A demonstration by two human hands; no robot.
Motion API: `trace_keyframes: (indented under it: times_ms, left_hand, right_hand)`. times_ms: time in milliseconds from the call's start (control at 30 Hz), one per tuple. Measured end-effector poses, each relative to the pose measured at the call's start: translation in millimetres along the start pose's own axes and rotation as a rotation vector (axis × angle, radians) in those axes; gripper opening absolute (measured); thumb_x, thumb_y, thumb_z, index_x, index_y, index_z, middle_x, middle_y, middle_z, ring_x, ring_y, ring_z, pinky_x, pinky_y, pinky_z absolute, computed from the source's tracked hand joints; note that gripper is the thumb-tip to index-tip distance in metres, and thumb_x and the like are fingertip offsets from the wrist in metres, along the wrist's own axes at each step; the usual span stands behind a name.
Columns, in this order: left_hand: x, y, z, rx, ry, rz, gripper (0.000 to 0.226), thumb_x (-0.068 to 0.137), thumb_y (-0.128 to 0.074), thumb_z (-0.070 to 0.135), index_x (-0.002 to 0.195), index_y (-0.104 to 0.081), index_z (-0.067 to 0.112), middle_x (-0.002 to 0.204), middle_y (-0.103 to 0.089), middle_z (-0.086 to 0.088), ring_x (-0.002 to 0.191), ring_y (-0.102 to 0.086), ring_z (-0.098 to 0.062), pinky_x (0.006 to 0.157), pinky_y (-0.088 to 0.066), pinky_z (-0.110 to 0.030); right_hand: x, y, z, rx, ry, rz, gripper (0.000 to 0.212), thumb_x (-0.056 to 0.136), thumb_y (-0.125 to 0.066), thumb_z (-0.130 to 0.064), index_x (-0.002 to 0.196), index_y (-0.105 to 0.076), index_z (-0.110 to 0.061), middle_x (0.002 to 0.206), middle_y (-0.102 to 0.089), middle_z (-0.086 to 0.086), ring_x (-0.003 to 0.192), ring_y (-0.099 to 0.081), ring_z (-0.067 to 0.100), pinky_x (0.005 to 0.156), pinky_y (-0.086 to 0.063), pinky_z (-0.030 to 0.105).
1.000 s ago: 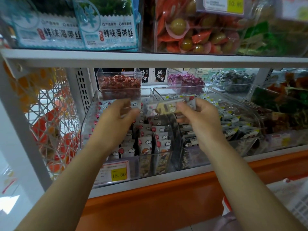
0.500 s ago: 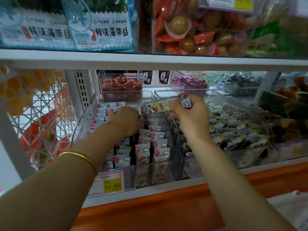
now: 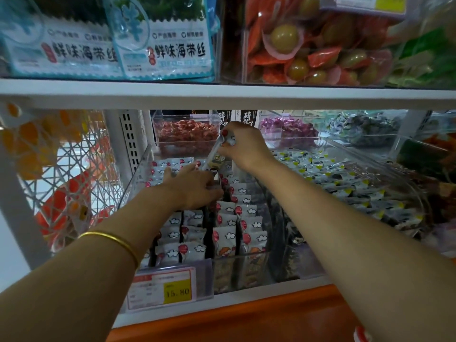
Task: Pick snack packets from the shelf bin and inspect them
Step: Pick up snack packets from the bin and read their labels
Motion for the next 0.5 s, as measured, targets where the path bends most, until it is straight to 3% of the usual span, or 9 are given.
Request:
trace_keyframes:
  times_ms: [167,267,367,500]
  left_hand:
    - [-1.8,-4.1,-2.6,0.006,-0.030,0.015,0.049,0.090,-0.032,0.060,0.124,-0.047,0.027,0.149,-0.033,0.002,0.144,-0.006,-0.019,0.109,0.000,-0.062]
    - [-6.3,-4.8,-1.6,0.007,-0.029,0.042,0.053,0.092,-0.029,0.059,0.136,-0.040,0.032,0.154,-0.022,0.005,0.145,0.003,-0.019,0.108,0.006,-0.062]
    - [-13.9,-5.4,-0.5,-0.015,-0.021,0.082,0.052,0.094,-0.024,0.057,0.142,-0.030,0.038,0.158,-0.011,0.005,0.145,0.009,-0.021,0.108,0.010,-0.061]
    - [-26.6,-6.2,-1.7,-0.090,-0.011,0.130,0.049,0.095,-0.024,0.055,0.141,-0.031,0.041,0.158,-0.006,0.005,0.144,0.011,-0.019,0.108,0.012,-0.060]
  right_hand:
    - [11.4,-10.8,4.7,-0.071,-0.006,-0.082,0.025,0.083,-0.068,-0.013,0.104,-0.059,-0.004,0.092,-0.050,0.000,0.085,-0.046,0.013,0.057,-0.030,0.020]
    - [16.1,-23.2,2.6,-0.147,0.018,-0.177,0.034,0.081,-0.070,-0.014,0.110,-0.059,-0.002,0.107,-0.060,0.012,0.096,-0.055,0.022,0.070,-0.039,0.024]
    - [15.7,-36.2,-0.3,-0.235,0.032,-0.289,0.035,0.081,-0.071,-0.013,0.112,-0.056,-0.006,0.115,-0.058,0.013,0.105,-0.055,0.026,0.083,-0.043,0.031]
    - [10.5,-45.6,2.2,-0.363,0.048,-0.440,0.018,0.090,-0.058,-0.015,0.108,-0.061,-0.017,0.116,-0.060,0.005,0.107,-0.054,0.023,0.081,-0.040,0.032]
Point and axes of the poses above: each hand's wrist, its own x-axis towards the middle knuckle, its own y-axis out of the back of the hand, z = x × y, the point moved 4 cm from there along x, towards the middle knuckle
